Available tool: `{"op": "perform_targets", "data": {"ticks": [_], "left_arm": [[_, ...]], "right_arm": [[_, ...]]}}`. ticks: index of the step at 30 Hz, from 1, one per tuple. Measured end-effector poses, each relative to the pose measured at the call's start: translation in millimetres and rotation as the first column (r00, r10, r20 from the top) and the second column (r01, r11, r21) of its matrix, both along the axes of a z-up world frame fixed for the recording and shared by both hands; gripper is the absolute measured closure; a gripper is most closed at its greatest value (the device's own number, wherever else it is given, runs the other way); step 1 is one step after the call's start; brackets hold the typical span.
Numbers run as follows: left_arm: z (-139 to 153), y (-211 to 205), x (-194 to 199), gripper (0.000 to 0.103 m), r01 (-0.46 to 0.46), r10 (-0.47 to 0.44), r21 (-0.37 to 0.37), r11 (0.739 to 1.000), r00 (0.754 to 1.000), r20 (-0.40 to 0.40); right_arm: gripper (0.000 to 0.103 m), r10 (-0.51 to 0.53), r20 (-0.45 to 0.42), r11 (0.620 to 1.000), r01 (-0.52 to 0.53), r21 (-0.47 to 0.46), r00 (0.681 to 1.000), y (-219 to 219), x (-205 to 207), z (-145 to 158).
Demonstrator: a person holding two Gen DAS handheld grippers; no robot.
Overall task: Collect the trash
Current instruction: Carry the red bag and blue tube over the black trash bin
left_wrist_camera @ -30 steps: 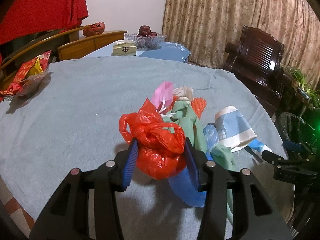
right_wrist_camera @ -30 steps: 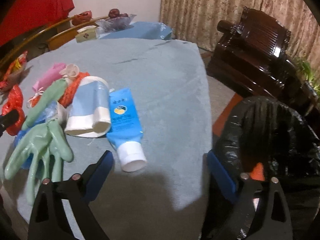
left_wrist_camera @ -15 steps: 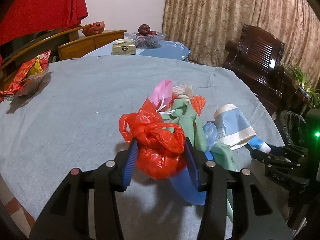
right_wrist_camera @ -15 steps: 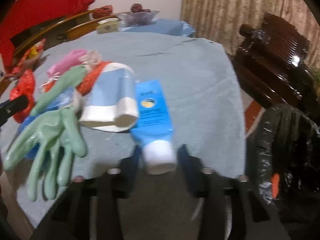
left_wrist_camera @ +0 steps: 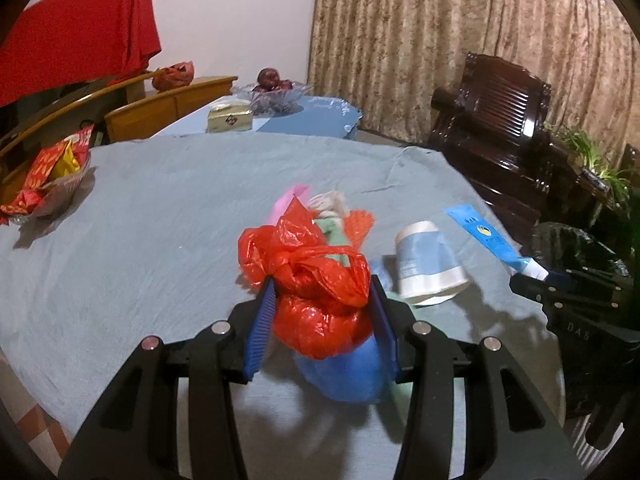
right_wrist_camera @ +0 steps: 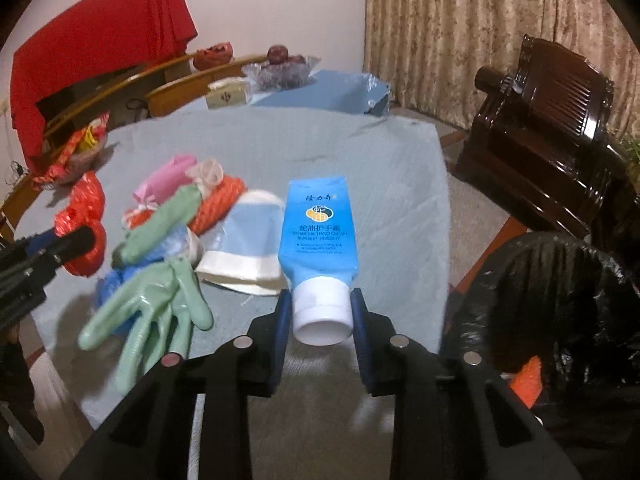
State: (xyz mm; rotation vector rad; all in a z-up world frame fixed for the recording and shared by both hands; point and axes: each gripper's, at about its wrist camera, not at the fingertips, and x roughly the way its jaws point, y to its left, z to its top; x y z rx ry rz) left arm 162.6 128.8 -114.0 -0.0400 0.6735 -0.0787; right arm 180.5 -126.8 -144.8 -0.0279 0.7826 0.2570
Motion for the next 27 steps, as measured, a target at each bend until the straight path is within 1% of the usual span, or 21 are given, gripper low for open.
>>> {"op": "perform_targets", "data": {"ticks": [8,16,19,23,27], "left_arm": [[20,-37,-6,0.059,0.071,-0.071,-0.001,0.997,0.997,0.030],[32,-82,-6,0.059,0.159,-0.158,-0.010,0.987,0.986,0.052],[34,-103,-5,0.059,0.203,-0.202,-0.014,0.979,0.978,0.058],[36,-134,-3,0.059,0.268,-0.266,-0.020,0.963,0.962,0.061],[34,-173,-3,0.059,0.345,-0.344,-0.017,0.938,0.937,0.066]], "right_arm": [[0.074,-0.020,0.062,0.999,0.018,0.031,0.998,-21,-13,33],[0.074,-0.081,0.115,0.996,0.075,0.051,0.990,-60,-34,58],[0.074,-0.120,0.125,0.992,0.115,0.048,0.985,-80,-43,64],[0.074,-0.179,0.124,0.984,0.176,0.037,0.976,-109,-54,64],[0.074,-0.250,0.116,0.968,0.248,0.030,0.961,-144,-66,62]]}}
